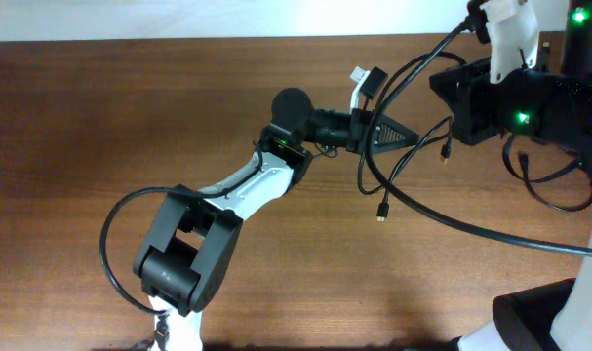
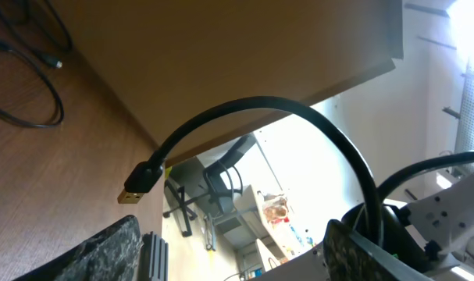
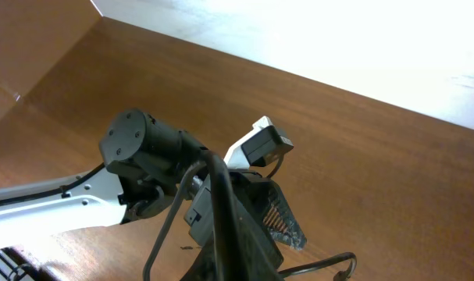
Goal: Untangle cables
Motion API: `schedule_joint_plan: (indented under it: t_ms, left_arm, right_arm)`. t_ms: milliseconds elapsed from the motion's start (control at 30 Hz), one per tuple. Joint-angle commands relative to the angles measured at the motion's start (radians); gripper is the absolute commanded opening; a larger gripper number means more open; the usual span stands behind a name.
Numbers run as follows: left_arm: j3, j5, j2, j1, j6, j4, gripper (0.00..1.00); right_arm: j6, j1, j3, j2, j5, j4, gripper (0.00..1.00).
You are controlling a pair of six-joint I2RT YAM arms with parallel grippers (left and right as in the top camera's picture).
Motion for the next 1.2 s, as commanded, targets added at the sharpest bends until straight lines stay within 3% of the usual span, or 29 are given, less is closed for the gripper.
schedule_joint_plan:
  t_ms: [0,33,67,133,267,500,633,700,767,800,833,900,1000,1067,1167]
  left_arm:
    - [0.012,0.069,-0.003,0.025,-0.079,0.105,0.7]
    - [0.012,0.072,-0.003,0.05,-0.166,0.248,0.66]
    - [0.012,0.067,-0.003,0.082,-0.263,0.358,0.73]
    - [0.012,0.128,-0.004,0.083,-0.327,0.358,0.69]
    - [0.012,0.136,-0.006,0.083,-0.309,0.356,0.64]
    - [0.1,0.135,-0.078,0.09,-0.285,0.33,0.64]
    - [0.319,0.156,-0.183,0.149,-0.284,0.32,0.74]
    - [0.421,0.072,-0.224,0.185,-0.296,0.303,0.82]
    - [0.48,-0.013,-0.267,0.225,-0.29,0.141,0.82]
    - [0.51,-0.066,-0.291,0.259,-0.203,-0.074,0.82]
    - [0.543,-0.126,-0.31,0.295,-0.039,-0.378,0.82]
    - [0.632,-0.248,-0.333,0.349,0.399,-0.92,0.82]
    - [0.688,-0.459,-0.347,0.362,0.945,-1.479,0.82]
    - [0.688,-0.681,-0.347,0.343,1.176,-1.737,0.82]
    - [0.688,-0.998,-0.347,0.214,1.28,-2.021,0.82]
  right_arm:
    - [-0.007,0.006,0.009,-0.007,-0.016,-0.006,0.04]
    - [-0.007,0.006,0.009,-0.007,-0.016,-0.006,0.04]
    - [-0.007,0.006,0.009,-0.007,-0.016,-0.005,0.04]
    - [-0.007,0.006,0.009,-0.007,-0.016,-0.003,0.04]
    - [-0.007,0.006,0.009,-0.007,-0.016,-0.006,0.04]
    - [-0.007,0.006,0.009,-0.007,-0.016,-0.001,0.04]
    - [-0.006,0.006,0.009,-0.007,-0.016,0.004,0.04]
    - [-0.006,0.006,0.009,-0.007,-0.017,0.003,0.04]
    - [-0.006,0.006,0.009,-0.007,-0.017,0.0,0.04]
    - [-0.006,0.006,0.009,-0.007,-0.018,0.001,0.04]
    - [-0.006,0.006,0.009,-0.007,-0.034,0.002,0.04]
    - [-0.006,0.006,0.009,-0.007,-0.047,0.005,0.04]
    - [-0.006,0.006,0.009,-0.007,-0.046,0.004,0.04]
    - [-0.007,0.006,0.009,-0.007,-0.046,0.005,0.04]
    - [-0.007,0.006,0.009,-0.007,-0.046,0.005,0.04]
